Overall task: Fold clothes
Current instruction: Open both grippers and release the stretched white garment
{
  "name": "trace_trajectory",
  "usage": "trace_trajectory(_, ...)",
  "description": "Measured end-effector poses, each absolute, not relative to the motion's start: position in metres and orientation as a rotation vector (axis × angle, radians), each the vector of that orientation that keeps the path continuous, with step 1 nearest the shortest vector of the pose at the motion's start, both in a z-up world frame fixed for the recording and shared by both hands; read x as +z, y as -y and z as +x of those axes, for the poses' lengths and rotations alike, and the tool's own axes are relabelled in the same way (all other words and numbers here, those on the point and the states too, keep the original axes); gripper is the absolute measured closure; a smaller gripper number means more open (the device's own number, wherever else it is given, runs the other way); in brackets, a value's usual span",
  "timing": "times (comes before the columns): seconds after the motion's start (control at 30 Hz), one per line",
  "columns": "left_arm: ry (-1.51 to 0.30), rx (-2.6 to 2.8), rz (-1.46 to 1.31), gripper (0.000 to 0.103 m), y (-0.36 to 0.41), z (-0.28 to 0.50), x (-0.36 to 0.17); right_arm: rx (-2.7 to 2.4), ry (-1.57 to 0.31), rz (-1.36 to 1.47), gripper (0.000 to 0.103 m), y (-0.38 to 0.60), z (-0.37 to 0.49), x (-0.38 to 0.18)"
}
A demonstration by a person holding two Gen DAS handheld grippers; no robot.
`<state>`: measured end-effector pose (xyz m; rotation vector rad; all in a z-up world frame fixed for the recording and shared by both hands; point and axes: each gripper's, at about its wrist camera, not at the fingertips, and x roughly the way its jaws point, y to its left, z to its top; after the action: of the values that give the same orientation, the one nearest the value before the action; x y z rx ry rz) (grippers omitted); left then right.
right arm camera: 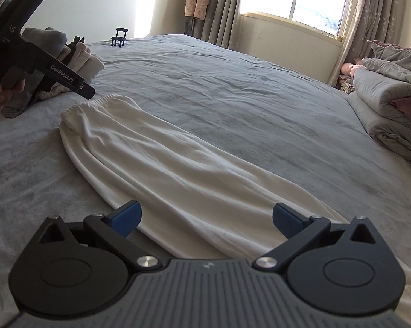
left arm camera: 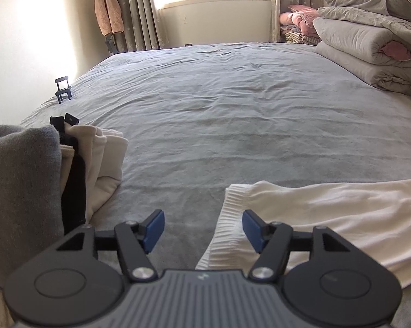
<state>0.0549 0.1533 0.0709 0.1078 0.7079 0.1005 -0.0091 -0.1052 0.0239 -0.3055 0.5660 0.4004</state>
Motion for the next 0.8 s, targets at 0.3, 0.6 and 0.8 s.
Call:
trace_trajectory(0.3, -0.699, 0.099, 0.112, 0.037, -0.151, 0.054, 0.074, 0.341, -0.56, -0.219, 0.0, 0.119, 0.0, 0.025)
trace_trajectory(0.6, -0.679, -0.001, 0.052, 0.033, -0.15, 0.051, 0.079, 0.16, -0.532, -0.136, 0.0, 0.139, 0.014, 0.018)
trace_trajectory(0.8, -0.71, -0.234, -0.068, 0.02, -0.148, 0.058, 0.075, 0.063, -0.557, -0.104, 0.0, 0.145, 0.018, 0.0)
